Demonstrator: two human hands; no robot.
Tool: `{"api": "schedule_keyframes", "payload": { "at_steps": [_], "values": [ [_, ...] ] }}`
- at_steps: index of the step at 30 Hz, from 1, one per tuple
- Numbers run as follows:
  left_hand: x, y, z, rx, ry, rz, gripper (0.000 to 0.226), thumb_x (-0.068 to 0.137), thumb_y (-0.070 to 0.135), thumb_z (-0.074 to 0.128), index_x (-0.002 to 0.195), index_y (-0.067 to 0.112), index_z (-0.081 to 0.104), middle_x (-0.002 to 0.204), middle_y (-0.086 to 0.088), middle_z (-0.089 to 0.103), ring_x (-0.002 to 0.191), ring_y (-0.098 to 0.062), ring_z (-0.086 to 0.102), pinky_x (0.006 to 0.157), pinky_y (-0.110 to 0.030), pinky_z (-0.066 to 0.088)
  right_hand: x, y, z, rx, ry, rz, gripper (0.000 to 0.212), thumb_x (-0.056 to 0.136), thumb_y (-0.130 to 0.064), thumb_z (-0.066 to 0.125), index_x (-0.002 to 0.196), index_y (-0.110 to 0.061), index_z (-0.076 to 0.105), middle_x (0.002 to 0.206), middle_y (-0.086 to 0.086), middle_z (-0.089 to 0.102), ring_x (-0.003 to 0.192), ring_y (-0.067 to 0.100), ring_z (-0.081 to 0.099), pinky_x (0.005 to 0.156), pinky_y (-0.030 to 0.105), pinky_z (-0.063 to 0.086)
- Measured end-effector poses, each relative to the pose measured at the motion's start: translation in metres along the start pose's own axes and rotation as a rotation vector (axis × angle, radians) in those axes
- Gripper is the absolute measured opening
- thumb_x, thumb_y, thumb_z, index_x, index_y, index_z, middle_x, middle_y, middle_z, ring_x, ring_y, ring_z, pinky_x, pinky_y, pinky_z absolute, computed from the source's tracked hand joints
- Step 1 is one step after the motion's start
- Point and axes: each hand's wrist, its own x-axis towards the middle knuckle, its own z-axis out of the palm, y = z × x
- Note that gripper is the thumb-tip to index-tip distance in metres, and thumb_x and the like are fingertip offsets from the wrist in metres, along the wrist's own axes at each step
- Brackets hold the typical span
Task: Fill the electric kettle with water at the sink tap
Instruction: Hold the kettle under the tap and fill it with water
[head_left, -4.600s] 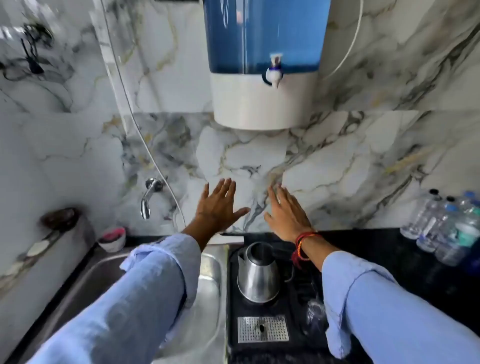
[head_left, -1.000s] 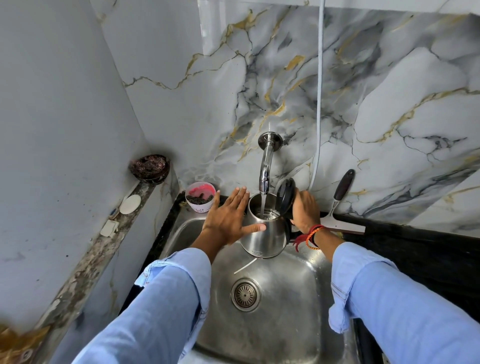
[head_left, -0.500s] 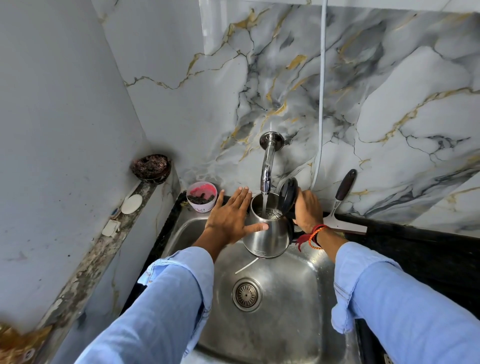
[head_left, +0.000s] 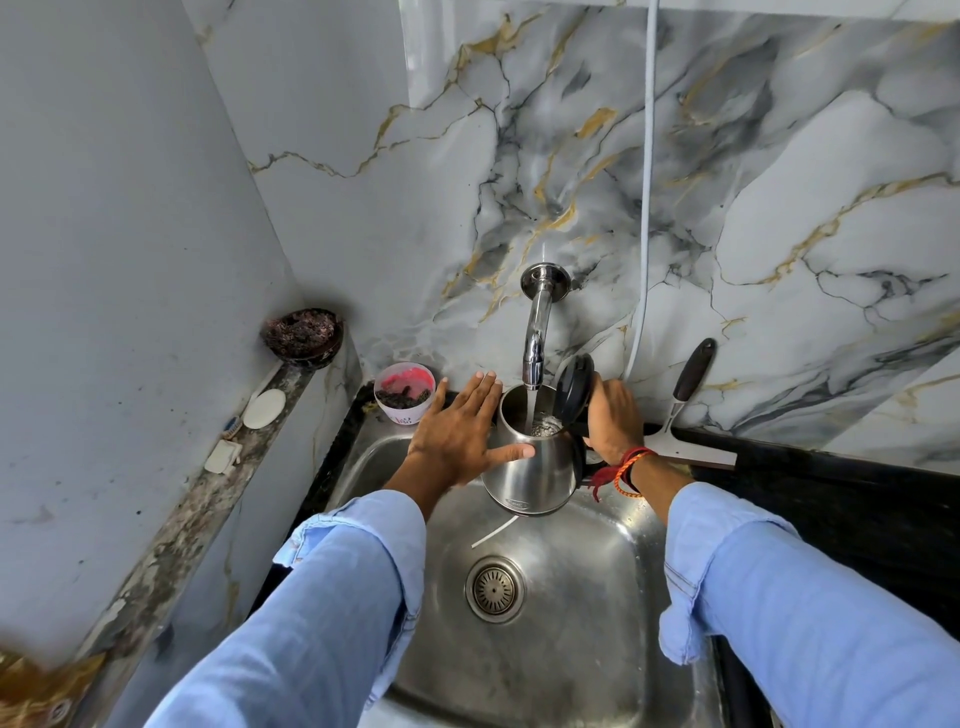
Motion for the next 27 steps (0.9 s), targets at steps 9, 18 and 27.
{"api": "schedule_keyframes", "payload": {
  "at_steps": [9,18,27],
  "values": [
    [0.0005,-0.0013,-0.001,0.009,0.001,0.001,0.13,0.063,0.094,-0.017,0.161,0.013,0.011,0.17,-0.002,0.007,0.157,-0.015,0.003,0.126,-0.054,0.005,-0.0007,-0.0044,0.0006,0.002,-0.011,0.011,0.064,0.099,-0.056,0.027,0.085,-0.002,0.059,0.087,0.011,0.055,0.087,0.033,0.052,0.081,0.042,0.041],
    [0.0029,-0.0047,0.0005,-0.002,-0.004,0.003,0.125,0.068,0.094,-0.008,0.161,0.013,0.011,0.17,-0.002,0.008,0.157,-0.015,0.004,0.126,-0.053,0.003,-0.0001,-0.0053,0.0003,0.003,-0.011,0.021,0.054,0.1,-0.053,0.028,0.083,-0.009,0.054,0.092,0.01,0.053,0.09,0.031,0.051,0.083,0.041,0.039],
    [0.0035,-0.0075,0.0005,0.004,-0.011,0.01,0.12,0.072,0.093,0.0,0.161,0.013,0.01,0.17,-0.002,0.007,0.157,-0.014,0.003,0.127,-0.052,0.001,0.0003,-0.0063,0.0011,-0.03,-0.024,0.015,0.053,0.101,-0.05,0.026,0.081,-0.008,0.052,0.094,0.012,0.053,0.09,0.028,0.048,0.082,0.039,0.037]
  ]
}}
